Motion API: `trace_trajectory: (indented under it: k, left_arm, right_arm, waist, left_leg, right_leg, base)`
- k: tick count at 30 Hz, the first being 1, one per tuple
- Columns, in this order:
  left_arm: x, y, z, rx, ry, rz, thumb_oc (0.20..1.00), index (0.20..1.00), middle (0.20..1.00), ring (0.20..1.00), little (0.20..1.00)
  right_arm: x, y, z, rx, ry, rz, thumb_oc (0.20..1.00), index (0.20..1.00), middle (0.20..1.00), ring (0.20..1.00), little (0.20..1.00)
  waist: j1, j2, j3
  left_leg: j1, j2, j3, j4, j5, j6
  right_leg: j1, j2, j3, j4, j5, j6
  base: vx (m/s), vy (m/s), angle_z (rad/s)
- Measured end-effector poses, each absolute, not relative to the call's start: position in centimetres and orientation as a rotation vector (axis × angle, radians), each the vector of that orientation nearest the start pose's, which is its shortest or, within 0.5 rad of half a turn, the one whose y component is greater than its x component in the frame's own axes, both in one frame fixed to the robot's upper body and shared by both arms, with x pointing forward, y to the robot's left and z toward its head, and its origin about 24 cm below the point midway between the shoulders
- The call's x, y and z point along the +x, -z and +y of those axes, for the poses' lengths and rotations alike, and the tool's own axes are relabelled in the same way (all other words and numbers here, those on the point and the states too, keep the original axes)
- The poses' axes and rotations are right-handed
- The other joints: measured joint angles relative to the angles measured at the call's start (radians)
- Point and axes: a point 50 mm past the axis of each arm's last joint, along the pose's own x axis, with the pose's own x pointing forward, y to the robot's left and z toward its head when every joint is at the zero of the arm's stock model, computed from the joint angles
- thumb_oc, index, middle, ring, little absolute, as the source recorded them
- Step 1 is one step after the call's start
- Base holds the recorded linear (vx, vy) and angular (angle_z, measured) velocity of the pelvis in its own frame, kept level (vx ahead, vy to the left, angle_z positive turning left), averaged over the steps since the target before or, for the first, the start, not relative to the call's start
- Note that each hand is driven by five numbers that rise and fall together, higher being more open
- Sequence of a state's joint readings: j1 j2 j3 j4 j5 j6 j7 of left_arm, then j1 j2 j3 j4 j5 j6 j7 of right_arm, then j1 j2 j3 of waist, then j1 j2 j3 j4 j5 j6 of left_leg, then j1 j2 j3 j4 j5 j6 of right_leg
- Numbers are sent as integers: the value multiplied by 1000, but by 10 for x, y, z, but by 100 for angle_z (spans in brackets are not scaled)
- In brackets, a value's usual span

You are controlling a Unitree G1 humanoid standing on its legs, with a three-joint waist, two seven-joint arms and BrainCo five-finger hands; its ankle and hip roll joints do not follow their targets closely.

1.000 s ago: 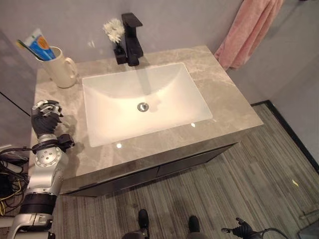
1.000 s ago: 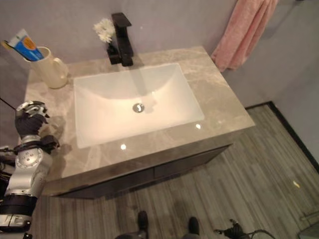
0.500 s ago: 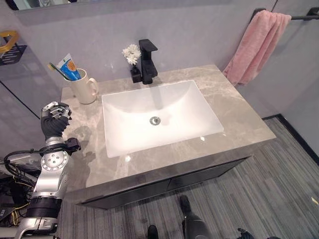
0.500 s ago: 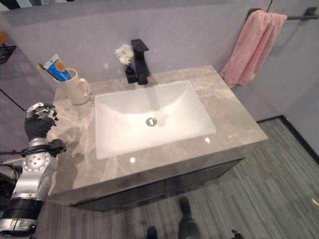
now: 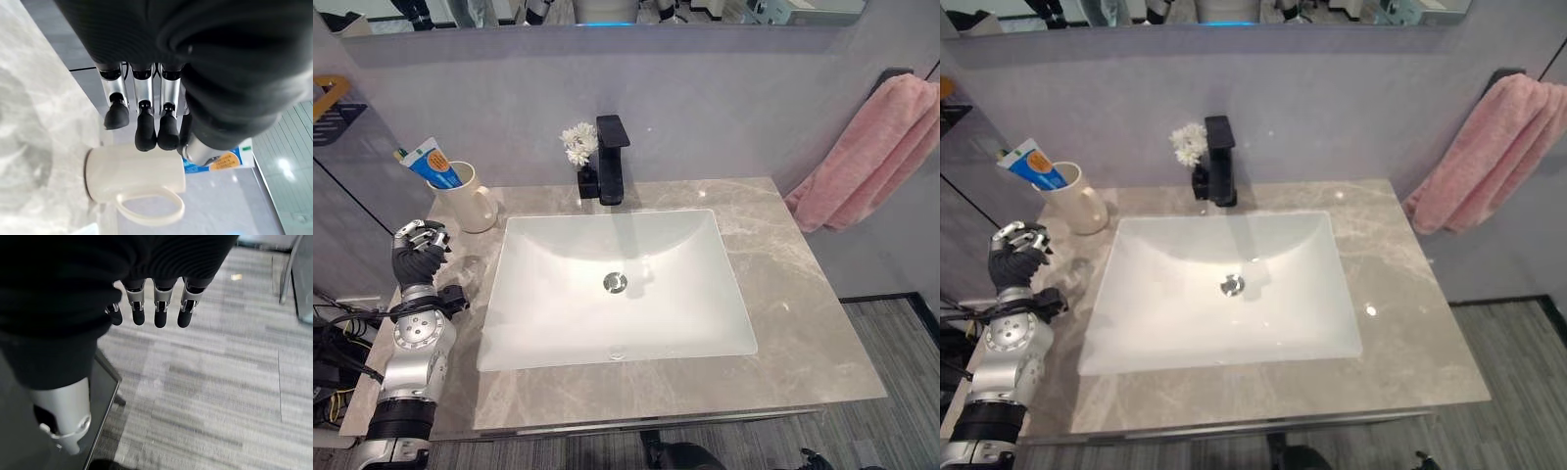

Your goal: Put brush and paste in cup on sink, flatten towel.

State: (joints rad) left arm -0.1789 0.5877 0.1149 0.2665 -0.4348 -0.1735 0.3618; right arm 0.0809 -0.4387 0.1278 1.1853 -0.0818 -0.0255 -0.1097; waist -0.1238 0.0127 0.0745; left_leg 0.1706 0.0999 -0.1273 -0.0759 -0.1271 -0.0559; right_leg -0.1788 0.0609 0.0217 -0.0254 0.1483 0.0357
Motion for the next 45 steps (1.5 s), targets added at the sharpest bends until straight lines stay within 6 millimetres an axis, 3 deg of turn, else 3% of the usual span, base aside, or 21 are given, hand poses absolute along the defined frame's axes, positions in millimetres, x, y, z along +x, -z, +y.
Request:
trace_trajectory:
  k: [5,9,14,17,23,25,32,37,45]
  left_arm:
    - [272,-112,321,140,-556,-208,200,200,200,200,200]
    - [264,-116,339,131,-636,-215,200,200,200,200,200]
    - [259,-116,363,202,-682,-165,200,200,200,200,200]
    - [257,-121,382,207,-718,-132,200,200,200,200,200]
    - [268,-132,398,223,-736,-97,200,200,200,200,200]
    - [270,-128,399,203,-736,-76,200,200,200,200,200]
    - [287,-161,401,207,-729,-150,200,200,200,200,200]
    - [289,-167,401,201,-730,-174,200,200,200,200,200]
    - [295,-183,394,185,-726,-245,200,200,200,200,200]
  right_arm:
    - [56,138,-313,-592,179,1256,1000,1000,1000,1000,1000]
    - [32,141,-312,-588,169,1318,1000,1000,1000,1000,1000]
    - [23,142,-311,-588,156,1338,1000,1000,1000,1000,1000]
    - [33,141,-310,-587,148,1306,1000,1000,1000,1000,1000]
    - [47,141,-300,-595,81,1246,1000,1000,1000,1000,1000]
    - [48,141,-300,-595,82,1242,1000,1000,1000,1000,1000]
    - [63,139,-297,-608,60,1200,1000,1000,1000,1000,1000]
    - [76,137,-294,-610,55,1155,1000,1000,1000,1000,1000]
    - [80,137,-292,-619,40,1144,1000,1000,1000,1000,1000]
  waist:
    - [1,-4,-4]
    - [1,-3,-8]
    - [-3,-10,-12]
    - [-3,-23,-15]
    - [-17,-41,-7]
    - [-23,-40,-4]
    - [-34,-42,31]
    - [-47,-33,42]
    - [-50,-29,44]
  left_leg:
    - [-19,1,0,-12,-21,-10]
    - [-22,-11,6,-12,-22,-5]
    - [-34,-17,30,-12,-23,-4]
    - [-65,-26,56,-13,-22,-5]
    - [-108,-28,70,-13,-18,-10]
    - [-108,-24,76,-13,-19,-10]
    - [-155,-24,79,-13,-16,-14]
    - [-165,-23,80,-14,-16,-15]
    - [-208,-22,81,-13,-15,-17]
  right_leg:
    - [-31,-5,4,9,4,4]
    - [-31,-12,15,3,14,10]
    - [-40,-10,36,-35,49,4]
    - [-74,-12,59,-51,66,11]
    - [-121,-8,73,-58,81,5]
    - [-122,-4,73,-58,80,5]
    - [-169,-5,73,-58,83,3]
    - [-179,-5,73,-58,80,4]
    - [-222,-3,72,-58,83,2]
  base:
    - [12,8,-1]
    - [-8,26,-5]
    - [-63,26,-14]
    - [-61,6,-22]
    - [-20,-22,-8]
    - [-4,-26,-4]
    - [-2,-5,1]
    - [0,0,0]
    - [0,0,0]
